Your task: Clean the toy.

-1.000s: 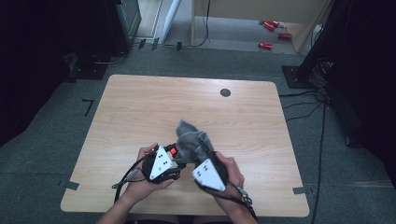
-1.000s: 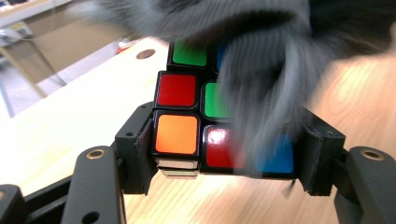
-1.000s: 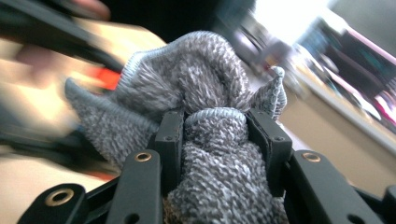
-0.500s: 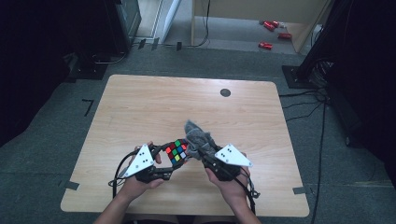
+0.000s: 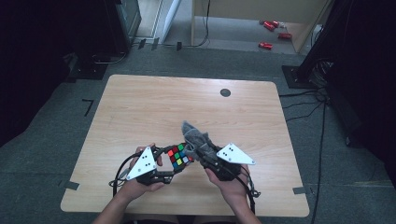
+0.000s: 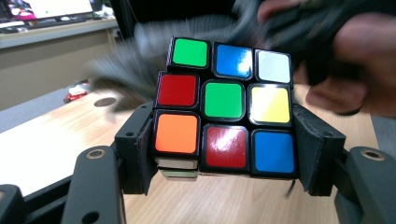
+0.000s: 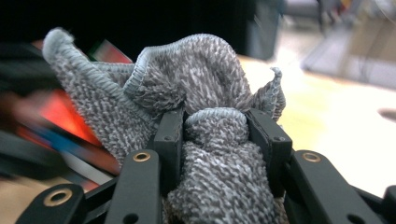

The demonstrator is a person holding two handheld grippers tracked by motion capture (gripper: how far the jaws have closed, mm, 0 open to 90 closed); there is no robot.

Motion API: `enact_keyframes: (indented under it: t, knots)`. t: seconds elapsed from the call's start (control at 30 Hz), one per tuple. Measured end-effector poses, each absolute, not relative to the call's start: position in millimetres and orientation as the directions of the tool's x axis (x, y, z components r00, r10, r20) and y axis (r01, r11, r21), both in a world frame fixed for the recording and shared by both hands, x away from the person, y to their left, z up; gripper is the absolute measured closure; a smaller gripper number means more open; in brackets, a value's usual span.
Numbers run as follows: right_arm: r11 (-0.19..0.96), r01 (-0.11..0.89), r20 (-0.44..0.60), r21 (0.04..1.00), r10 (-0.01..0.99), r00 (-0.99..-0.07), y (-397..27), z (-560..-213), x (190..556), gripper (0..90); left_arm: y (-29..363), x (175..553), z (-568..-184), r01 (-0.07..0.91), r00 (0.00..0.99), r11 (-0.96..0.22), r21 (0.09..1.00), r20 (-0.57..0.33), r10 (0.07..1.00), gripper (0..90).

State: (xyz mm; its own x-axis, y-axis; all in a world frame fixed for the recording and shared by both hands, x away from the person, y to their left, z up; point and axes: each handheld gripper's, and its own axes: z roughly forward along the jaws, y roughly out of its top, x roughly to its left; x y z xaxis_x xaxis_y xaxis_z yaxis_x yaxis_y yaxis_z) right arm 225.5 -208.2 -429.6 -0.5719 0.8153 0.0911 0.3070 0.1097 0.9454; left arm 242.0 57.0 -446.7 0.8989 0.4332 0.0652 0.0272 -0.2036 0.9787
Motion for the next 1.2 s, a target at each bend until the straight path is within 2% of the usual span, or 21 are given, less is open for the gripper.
enact_keyframes:
  t: [0.1,0.27,0.33,0.47,0.57,0.67,0.73,0.93,1.0,1.2]
  knots:
    - [0.074,0.328,0.129,0.942,0.823,-0.554,-216.6,-431.3,227.1,60.6,57.2,244.0,-446.5,0.029,0.895,-0.221,0.975,0.073,0.440,34.7]
    - [0.087,0.182,0.056,0.979,0.749,-0.660,-200.4,-407.7,208.9,60.0,53.6,243.7,-450.9,0.041,0.899,-0.227,0.973,0.063,0.433,34.7]
    - [0.124,0.158,0.012,0.980,0.747,-0.664,-192.9,-409.6,205.8,60.5,55.4,243.5,-449.0,0.042,0.896,-0.218,0.975,0.060,0.439,34.7]
    - [0.122,0.261,0.055,0.957,0.812,-0.582,-208.0,-423.6,220.8,61.1,65.1,248.3,-445.5,0.078,0.898,-0.145,0.986,-0.007,0.439,34.7]
    - [0.097,0.317,0.107,0.944,0.817,-0.567,-218.3,-435.2,229.7,61.4,69.9,250.7,-443.9,0.091,0.898,-0.119,0.989,-0.030,0.438,34.7]
    - [0.086,0.326,0.151,0.942,0.757,-0.636,-217.2,-440.0,233.2,62.9,72.3,253.2,-444.2,0.113,0.897,-0.091,0.989,-0.062,0.438,34.7]
    - [0.099,0.301,0.144,0.949,0.710,-0.689,-213.4,-440.2,231.7,64.6,73.8,254.1,-444.0,0.121,0.896,-0.078,0.990,-0.075,0.437,34.6]
    - [0.089,0.285,0.165,0.954,0.638,-0.752,-210.4,-442.8,229.8,70.8,75.0,256.0,-446.8,0.129,0.889,-0.091,0.987,-0.075,0.451,34.6]
    - [0.111,0.275,0.141,0.955,0.645,-0.751,-208.0,-442.8,228.5,70.9,76.0,256.7,-447.8,0.133,0.890,-0.091,0.987,-0.078,0.449,34.6]
    - [0.106,0.291,0.156,0.951,0.648,-0.746,-208.1,-445.5,229.7,70.1,74.8,256.3,-446.3,0.135,0.883,-0.098,0.986,-0.074,0.464,34.5]
